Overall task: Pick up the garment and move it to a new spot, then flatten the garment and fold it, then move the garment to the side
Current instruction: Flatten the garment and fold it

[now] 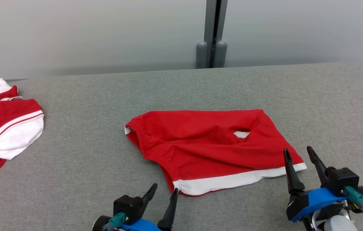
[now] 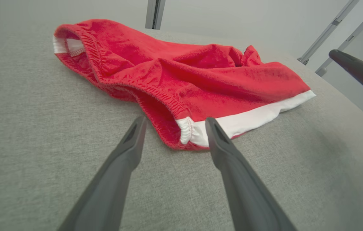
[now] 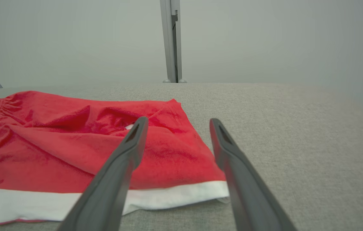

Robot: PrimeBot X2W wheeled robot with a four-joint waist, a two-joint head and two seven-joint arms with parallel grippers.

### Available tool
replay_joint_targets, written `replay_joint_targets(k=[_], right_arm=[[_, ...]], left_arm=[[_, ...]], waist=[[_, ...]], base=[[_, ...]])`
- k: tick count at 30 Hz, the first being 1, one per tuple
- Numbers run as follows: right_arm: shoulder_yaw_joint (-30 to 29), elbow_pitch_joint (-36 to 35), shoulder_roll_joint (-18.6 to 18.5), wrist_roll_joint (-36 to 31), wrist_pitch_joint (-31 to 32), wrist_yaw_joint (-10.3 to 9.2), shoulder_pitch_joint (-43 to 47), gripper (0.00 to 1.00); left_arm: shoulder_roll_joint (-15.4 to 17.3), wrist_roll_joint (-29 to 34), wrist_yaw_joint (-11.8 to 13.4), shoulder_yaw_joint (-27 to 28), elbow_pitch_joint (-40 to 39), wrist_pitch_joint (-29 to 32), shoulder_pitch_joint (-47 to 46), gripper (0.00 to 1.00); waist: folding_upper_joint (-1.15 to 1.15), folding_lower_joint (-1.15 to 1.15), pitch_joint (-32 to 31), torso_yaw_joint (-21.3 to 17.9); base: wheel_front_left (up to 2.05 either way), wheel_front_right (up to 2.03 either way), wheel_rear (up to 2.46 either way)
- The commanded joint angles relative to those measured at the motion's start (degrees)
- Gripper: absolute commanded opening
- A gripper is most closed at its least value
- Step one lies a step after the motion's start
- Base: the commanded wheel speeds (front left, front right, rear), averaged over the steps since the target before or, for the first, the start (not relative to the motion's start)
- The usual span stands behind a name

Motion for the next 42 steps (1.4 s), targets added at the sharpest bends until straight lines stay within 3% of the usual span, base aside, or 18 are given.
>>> replay_joint_targets(k=[1,6,14,15,17,19,22,28,33,42], right_arm=[[-0.1,0.2,-0.2,-0.2,-0.3,0.01,-0.5,1.0],[0.3,0.6,-0.2,-0.3,-0.3,0.01,-0.8,1.0],[-0.1,1.2,-0.2,-0.5,-0.6,0.01,-1.0,1.0],[-0.2,1.3,-0.2,-0.6,-0.6,0.01,-1.0,1.0],[-0.5,1.4,-0.2,-0.7,-0.7,0.01,-1.1,1.0],[-0.9,1.6,-0.2,-0.8,-0.8,0.01,-1.0,1.0],[-1.6,2.1,-0.2,-1.2,-1.0,0.01,-0.7,1.0],[-3.4,4.3,-0.2,-2.6,-0.2,0.01,-0.1,1.0],[-5.1,6.7,-0.2,-5.1,1.0,0.01,0.0,1.0],[-2.2,12.9,-0.2,-7.8,3.3,0.01,-2.8,1.0]], left_arm=[[0.5,-0.5,-0.4,-0.6,-0.2,1.1,-1.0,1.0],[0.5,-2.5,-1.2,-2.6,2.0,4.7,-2.8,1.0],[0.4,-4.0,-1.7,-4.3,8.1,4.2,-6.9,1.0],[0.3,-4.3,-1.7,-4.5,8.9,4.0,-7.5,0.95],[0.1,-4.7,-1.8,-4.9,10.3,3.5,-8.5,0.55],[-0.1,-5.7,-1.8,-5.0,11.5,2.2,-9.3,0.36],[-0.4,-7.1,-1.9,-6.1,13.5,1.3,-10.5,0.0],[-0.6,-7.9,-1.0,-5.9,17.1,-2.4,-12.4,0.0],[1.4,-8.4,0.1,-3.9,18.0,-5.0,-12.8,0.0],[2.8,-9.3,0.8,-2.8,17.3,-5.9,-12.2,0.0]], waist=[[0.0,0.0,0.1,-0.3],[0.0,0.0,0.7,-1.7],[0.0,0.0,1.4,-3.5],[0.0,0.0,1.5,-3.6],[0.0,0.0,1.6,-3.7],[0.0,0.0,1.6,-3.8],[0.0,0.0,1.6,-3.6],[0.0,0.0,1.8,-3.1],[0.0,0.0,2.4,-2.5],[0.0,0.0,3.2,-1.8]], base=[[0.0,0.0,0.0],[0.0,0.0,0.0],[0.0,0.0,0.0],[0.0,0.0,0.0],[0.0,0.0,0.0],[0.0,0.0,0.0],[0.0,0.0,0.0],[0.0,0.0,0.0],[0.0,0.0,0.0],[0.0,0.0,0.0]])
